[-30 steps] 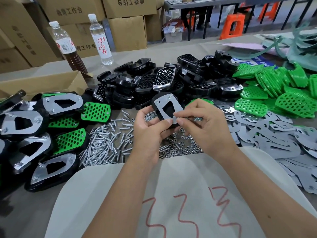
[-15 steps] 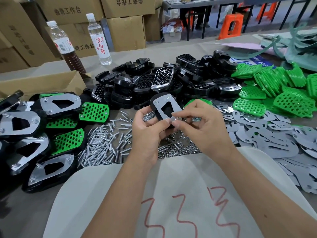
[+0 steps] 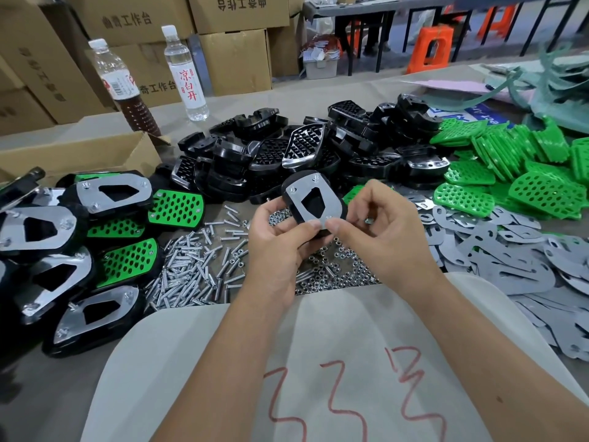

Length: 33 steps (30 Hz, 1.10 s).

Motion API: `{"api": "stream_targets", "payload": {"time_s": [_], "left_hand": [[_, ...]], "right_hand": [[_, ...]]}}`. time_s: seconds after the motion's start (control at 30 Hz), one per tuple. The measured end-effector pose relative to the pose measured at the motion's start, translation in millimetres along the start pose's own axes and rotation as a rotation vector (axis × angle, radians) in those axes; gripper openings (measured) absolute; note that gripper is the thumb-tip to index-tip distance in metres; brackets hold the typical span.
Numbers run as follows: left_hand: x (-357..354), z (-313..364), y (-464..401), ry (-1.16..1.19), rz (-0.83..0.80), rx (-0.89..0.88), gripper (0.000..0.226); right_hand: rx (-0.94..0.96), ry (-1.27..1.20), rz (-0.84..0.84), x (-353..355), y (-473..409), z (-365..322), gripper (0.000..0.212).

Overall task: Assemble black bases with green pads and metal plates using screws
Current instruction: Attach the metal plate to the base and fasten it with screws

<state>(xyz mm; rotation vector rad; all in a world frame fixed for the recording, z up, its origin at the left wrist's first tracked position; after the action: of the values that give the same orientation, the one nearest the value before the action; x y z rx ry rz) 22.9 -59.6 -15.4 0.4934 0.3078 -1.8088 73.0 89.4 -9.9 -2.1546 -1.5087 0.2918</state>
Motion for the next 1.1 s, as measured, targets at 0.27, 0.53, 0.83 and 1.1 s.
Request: {"api": "stream_targets", "payload": {"time_s": [0.27, 0.53, 0.83, 1.1], "left_hand": [[2.6, 0.1, -2.1, 0.015, 0.039, 0.008, 0.049], [4.7, -1.2, -4.0, 0.034, 0.054, 0.016, 0.05], [5.7, -2.7, -5.1, 0.02, 0.054, 0.014, 0.052], [4.4, -3.6, -4.3, 0.012, 0.023, -0.008, 0.052]], "right_hand": [[-0.086, 0.01, -0.063, -2.8, -0.1, 3.9, 0.036], [-0.088, 0.051, -0.094, -4.1, 0.2, 2.8, 0.044], [-0.027, 0.15, -0.124, -4.8, 1.2, -2.2, 0.032], [0.046, 0.226, -0.061, -4.6, -0.2, -3.3, 0.014]]}}
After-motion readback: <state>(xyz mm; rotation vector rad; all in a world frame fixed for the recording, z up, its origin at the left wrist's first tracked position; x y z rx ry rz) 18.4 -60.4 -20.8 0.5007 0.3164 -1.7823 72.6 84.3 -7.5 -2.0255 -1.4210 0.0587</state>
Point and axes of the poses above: each hand's wrist, its own y-axis away from the middle knuckle, its own x-axis out of the back of the hand, z = x × y, the point moved 2 cm from there along -y, towards the middle knuckle, and after that the axes turned 1 degree about -y, right-handed, at the moved point
